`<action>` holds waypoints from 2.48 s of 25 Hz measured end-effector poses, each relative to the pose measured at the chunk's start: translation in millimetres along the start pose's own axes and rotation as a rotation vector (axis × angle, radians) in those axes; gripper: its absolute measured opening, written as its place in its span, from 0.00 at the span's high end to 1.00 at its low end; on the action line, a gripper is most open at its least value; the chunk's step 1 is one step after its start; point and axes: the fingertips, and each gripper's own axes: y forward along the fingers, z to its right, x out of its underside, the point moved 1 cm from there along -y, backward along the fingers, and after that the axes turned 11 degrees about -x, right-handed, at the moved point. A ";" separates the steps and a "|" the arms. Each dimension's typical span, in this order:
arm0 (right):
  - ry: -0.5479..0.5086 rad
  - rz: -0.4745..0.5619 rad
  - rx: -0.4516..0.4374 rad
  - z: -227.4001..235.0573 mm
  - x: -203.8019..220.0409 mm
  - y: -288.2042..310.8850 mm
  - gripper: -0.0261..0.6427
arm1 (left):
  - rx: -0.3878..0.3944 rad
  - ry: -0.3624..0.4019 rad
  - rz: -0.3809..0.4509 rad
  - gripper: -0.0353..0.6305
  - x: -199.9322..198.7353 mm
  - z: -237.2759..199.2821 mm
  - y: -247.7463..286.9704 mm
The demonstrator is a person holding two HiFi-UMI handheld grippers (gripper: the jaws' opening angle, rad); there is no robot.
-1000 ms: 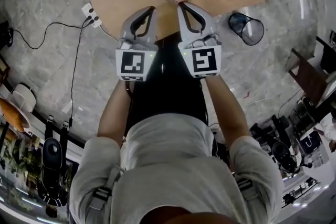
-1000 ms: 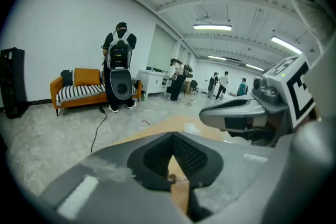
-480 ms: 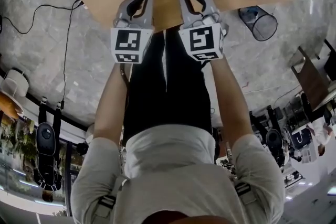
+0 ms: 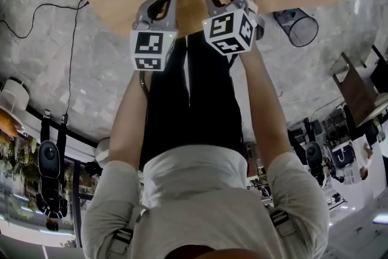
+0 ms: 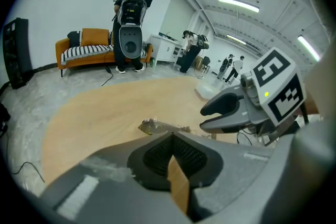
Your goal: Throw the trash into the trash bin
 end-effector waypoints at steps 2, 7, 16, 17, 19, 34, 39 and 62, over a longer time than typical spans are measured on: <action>-0.015 -0.056 -0.033 -3.1 10.8 11.6 0.70 | -0.002 -0.004 -0.012 0.92 4.0 -2.8 1.1; -0.029 -0.148 -0.070 -6.6 32.9 37.7 0.74 | 0.016 -0.001 -0.022 0.92 6.1 -2.9 2.9; -0.033 -0.003 -0.019 -6.1 -15.3 -4.8 0.95 | -0.014 -0.075 0.005 0.92 -18.8 2.3 -22.7; -0.019 0.024 -0.012 -5.4 -25.9 -15.3 0.95 | -0.024 -0.081 0.024 0.92 -29.6 1.4 -28.4; 0.020 0.090 0.006 -0.6 -47.8 -43.9 0.95 | -0.040 -0.078 0.074 0.92 -59.2 4.1 -44.3; 0.291 0.682 0.251 -17.2 -205.9 -309.6 0.95 | 0.013 -0.026 0.407 0.92 -247.6 38.0 -214.7; 0.317 0.773 0.419 -16.5 -192.7 -387.8 0.95 | 0.143 0.063 0.455 0.92 -282.9 93.4 -247.5; 0.702 0.942 0.970 -53.3 145.1 -639.2 0.95 | 0.616 0.463 0.490 0.92 -232.0 496.5 -314.8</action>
